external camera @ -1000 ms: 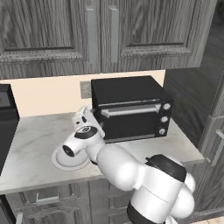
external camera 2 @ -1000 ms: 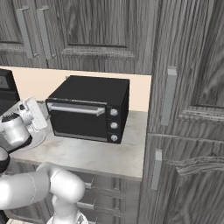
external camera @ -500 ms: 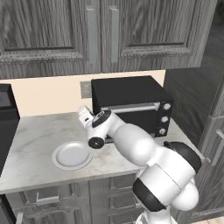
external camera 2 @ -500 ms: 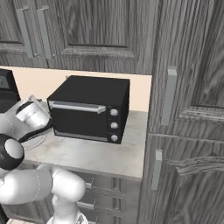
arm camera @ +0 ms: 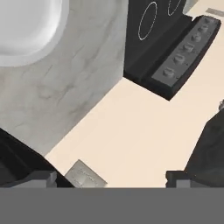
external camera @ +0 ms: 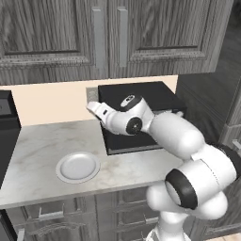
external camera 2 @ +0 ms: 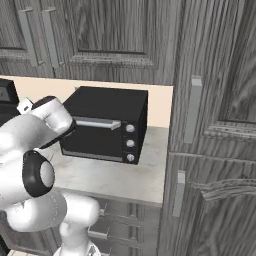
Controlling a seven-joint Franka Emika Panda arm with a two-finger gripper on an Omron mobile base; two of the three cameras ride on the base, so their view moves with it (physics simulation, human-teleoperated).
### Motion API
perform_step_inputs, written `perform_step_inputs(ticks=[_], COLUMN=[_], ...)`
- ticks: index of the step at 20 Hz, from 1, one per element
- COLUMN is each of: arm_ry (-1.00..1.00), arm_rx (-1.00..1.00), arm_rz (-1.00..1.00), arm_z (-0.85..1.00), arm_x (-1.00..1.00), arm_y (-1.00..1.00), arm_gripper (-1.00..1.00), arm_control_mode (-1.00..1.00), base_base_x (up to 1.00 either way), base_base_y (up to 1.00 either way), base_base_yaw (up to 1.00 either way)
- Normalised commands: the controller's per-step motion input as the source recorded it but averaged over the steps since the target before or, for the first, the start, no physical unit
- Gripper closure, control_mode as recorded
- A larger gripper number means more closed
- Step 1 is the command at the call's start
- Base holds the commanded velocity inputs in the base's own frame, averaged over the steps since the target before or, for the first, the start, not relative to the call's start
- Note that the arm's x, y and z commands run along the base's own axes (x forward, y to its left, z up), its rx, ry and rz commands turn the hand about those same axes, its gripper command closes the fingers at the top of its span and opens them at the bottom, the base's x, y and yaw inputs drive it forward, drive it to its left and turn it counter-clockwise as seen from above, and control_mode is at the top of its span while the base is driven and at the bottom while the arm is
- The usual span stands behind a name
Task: Pick up the bagel from the plate, place it on the toaster oven rack, close the door, and set the timer.
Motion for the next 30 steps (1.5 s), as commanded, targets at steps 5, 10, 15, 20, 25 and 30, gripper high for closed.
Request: perform_step_inputs(ticks=[5,10,15,20,25,30], arm_ry=[-0.11,0.0,0.13,0.37,0.48,0.57], arm_rx=[0.0,0.05,0.12,0.23,0.28,0.31], arm_rz=[0.1,-0.02,-0.14,-0.22,-0.29,-0.35], arm_z=[1.0,1.0,1.0,1.0,1.0,1.0], arm_x=[-1.0,-1.0,-0.95,-0.63,-0.59,-0.54], arm_y=[-0.27,-0.1,0.0,0.14,0.14,0.0], arm_gripper=[-1.0,-1.0,-1.0,-1.0,-1.0,-1.0], arm_control_mode=[-1.0,-1.0,-1.0,-1.0,-1.0,-1.0], base_base_x=[0.0,0.0,0.0,0.0,0.0,0.0], base_base_y=[0.0,0.0,0.0,0.0,0.0,0.0], base_base_yaw=[0.0,0.0,0.0,0.0,0.0,0.0])
